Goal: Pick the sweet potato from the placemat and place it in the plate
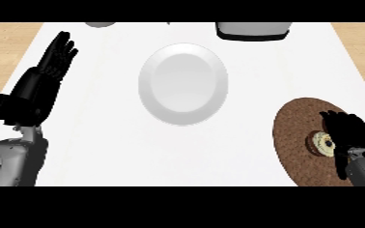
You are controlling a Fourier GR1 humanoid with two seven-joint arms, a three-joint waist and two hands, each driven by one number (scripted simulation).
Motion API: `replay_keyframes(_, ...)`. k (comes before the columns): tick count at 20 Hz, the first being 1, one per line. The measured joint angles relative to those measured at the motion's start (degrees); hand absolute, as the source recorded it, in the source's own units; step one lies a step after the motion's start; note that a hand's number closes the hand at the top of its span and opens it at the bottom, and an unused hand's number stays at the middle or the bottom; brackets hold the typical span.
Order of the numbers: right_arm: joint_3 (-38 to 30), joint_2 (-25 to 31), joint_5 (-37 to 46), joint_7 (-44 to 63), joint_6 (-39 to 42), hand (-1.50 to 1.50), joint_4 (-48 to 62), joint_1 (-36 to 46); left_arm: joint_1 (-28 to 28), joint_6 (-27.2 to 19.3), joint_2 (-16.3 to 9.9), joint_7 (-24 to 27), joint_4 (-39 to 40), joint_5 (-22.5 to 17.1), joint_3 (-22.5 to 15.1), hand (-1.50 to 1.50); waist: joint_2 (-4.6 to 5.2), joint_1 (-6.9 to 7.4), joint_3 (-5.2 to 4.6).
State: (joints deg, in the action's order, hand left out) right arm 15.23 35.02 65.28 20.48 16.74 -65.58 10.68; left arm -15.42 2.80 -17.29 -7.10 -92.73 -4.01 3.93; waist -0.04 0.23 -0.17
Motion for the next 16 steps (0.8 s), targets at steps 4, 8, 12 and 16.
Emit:
replay_keyframes(4,-0.5,0.33,1.76,-5.19,-8.32,1.5,2.21,0.49,-0.25,-0.1,0.32,-0.25,-0.06,0.27,0.23,0.0,-0.09,-0.02,-0.19)
replay_keyframes(8,-0.36,-0.21,4.64,-7.59,-14.35,1.5,3.92,2.34,-0.38,1.05,0.01,0.36,0.54,-0.28,0.92,0.0,-0.09,-0.01,-0.3)
replay_keyframes(12,-5.43,-0.03,-1.04,-16.98,-17.9,1.5,10.52,8.69,-1.66,1.13,0.59,0.45,1.23,-0.12,0.41,0.0,0.41,1.02,0.02)
replay_keyframes(16,-10.76,0.61,-6.85,-26.24,-19.18,1.5,18.41,16.32,-2.85,1.31,0.97,0.63,1.97,0.14,-0.13,0.0,0.99,2.23,0.33)
